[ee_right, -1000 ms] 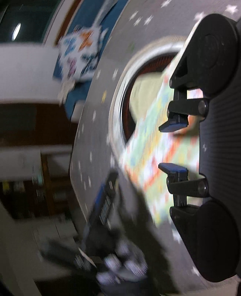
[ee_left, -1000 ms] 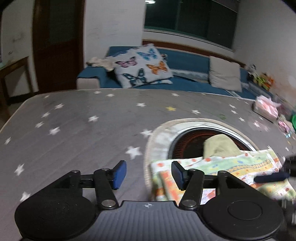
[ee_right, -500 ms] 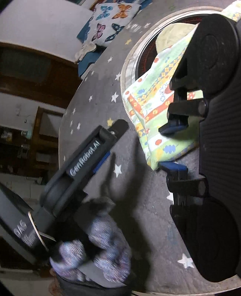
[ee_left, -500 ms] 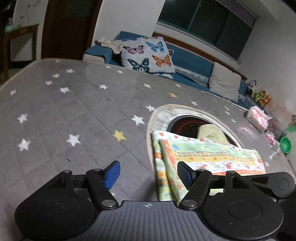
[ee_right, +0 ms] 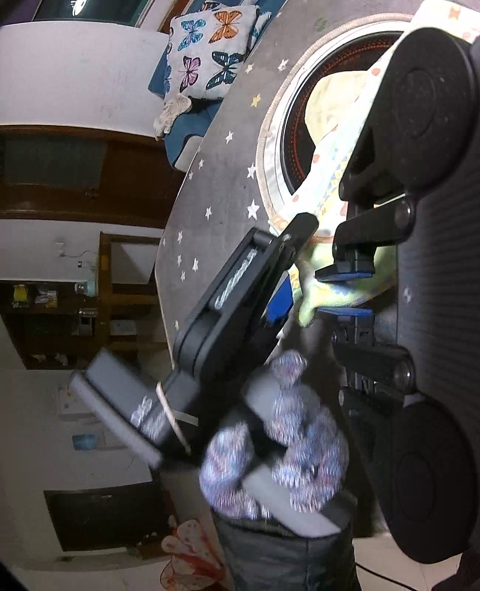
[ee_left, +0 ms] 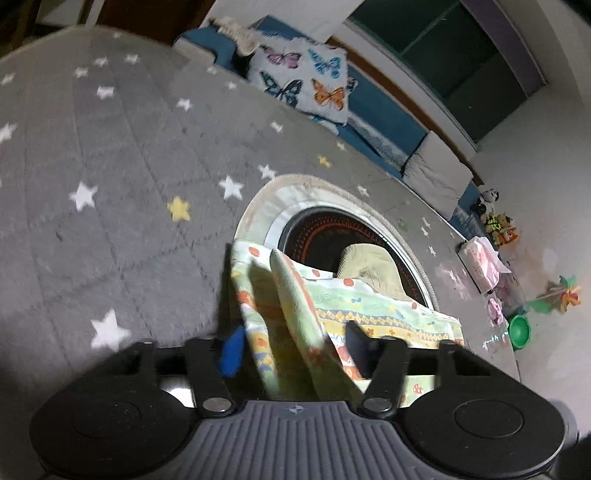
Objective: Fold clothes
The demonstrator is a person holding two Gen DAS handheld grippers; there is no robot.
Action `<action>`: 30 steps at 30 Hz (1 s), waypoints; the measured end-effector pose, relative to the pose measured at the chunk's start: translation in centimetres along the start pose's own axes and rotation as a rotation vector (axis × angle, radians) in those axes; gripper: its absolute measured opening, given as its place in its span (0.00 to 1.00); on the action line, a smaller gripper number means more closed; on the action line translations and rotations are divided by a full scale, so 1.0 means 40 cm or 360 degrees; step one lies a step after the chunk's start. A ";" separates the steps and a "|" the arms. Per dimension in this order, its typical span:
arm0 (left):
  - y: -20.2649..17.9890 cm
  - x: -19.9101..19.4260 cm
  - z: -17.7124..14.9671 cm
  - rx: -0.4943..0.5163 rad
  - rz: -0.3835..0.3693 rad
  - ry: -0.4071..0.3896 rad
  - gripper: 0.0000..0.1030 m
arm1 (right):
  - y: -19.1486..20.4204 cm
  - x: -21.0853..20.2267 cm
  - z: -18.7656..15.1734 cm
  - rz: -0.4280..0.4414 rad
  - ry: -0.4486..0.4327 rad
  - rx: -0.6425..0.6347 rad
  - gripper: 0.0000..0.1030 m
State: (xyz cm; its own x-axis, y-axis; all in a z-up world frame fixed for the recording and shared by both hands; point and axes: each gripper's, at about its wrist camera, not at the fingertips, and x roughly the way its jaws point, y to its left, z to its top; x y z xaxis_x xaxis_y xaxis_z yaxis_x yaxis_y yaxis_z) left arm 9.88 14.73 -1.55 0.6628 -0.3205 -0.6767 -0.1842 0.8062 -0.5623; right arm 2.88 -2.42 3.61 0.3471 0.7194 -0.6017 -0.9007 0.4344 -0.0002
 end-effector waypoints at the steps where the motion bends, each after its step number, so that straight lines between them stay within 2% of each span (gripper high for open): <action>1: 0.003 0.004 -0.003 -0.0019 0.0000 0.0007 0.30 | 0.002 -0.006 -0.003 0.0012 -0.0005 0.0001 0.13; 3: 0.008 0.007 -0.008 -0.0052 0.0008 0.0005 0.14 | 0.000 -0.012 -0.010 0.0043 -0.0006 0.0016 0.13; 5: 0.012 0.006 -0.010 -0.0054 0.0025 -0.0008 0.11 | -0.006 -0.023 -0.016 0.0063 -0.0012 0.0047 0.14; 8: 0.017 0.002 -0.015 -0.0042 0.0038 -0.0017 0.09 | -0.049 -0.058 -0.029 0.0016 -0.0035 0.0142 0.15; 11: 0.016 0.004 -0.017 -0.0025 0.0049 -0.0025 0.09 | -0.126 -0.088 -0.055 -0.0141 -0.0035 0.0257 0.15; 17: 0.010 0.003 -0.021 0.0007 0.0066 -0.0043 0.09 | -0.294 -0.111 -0.145 -0.0515 0.0067 0.0502 0.15; 21: 0.005 0.002 -0.021 0.0033 0.0085 -0.0049 0.09 | -0.381 -0.115 -0.203 -0.0665 0.0137 0.0624 0.15; 24: -0.003 0.003 -0.022 0.0067 0.0107 -0.0055 0.09 | -0.413 -0.142 -0.237 -0.0767 0.0124 0.0671 0.16; 25: -0.006 0.003 -0.022 0.0079 0.0115 -0.0059 0.09 | -0.421 -0.147 -0.240 -0.0792 0.0113 0.0692 0.22; 26: -0.009 0.003 -0.022 0.0091 0.0123 -0.0062 0.09 | -0.428 -0.151 -0.241 -0.0817 0.0101 0.0712 0.33; 27: -0.012 0.004 -0.023 0.0103 0.0131 -0.0066 0.09 | -0.435 -0.161 -0.247 -0.0848 0.0094 0.0732 0.37; 30: -0.018 0.004 -0.023 0.0128 0.0149 -0.0073 0.09 | -0.460 -0.162 -0.261 -0.0862 0.0089 0.0784 0.40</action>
State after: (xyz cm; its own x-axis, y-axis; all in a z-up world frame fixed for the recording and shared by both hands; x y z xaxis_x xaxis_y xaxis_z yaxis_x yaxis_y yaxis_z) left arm 9.45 13.63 -1.71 0.6782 -0.2205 -0.7010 -0.1893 0.8693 -0.4565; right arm 14.47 -20.73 -0.84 0.6846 0.3117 -0.6589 -0.3804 0.9239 0.0419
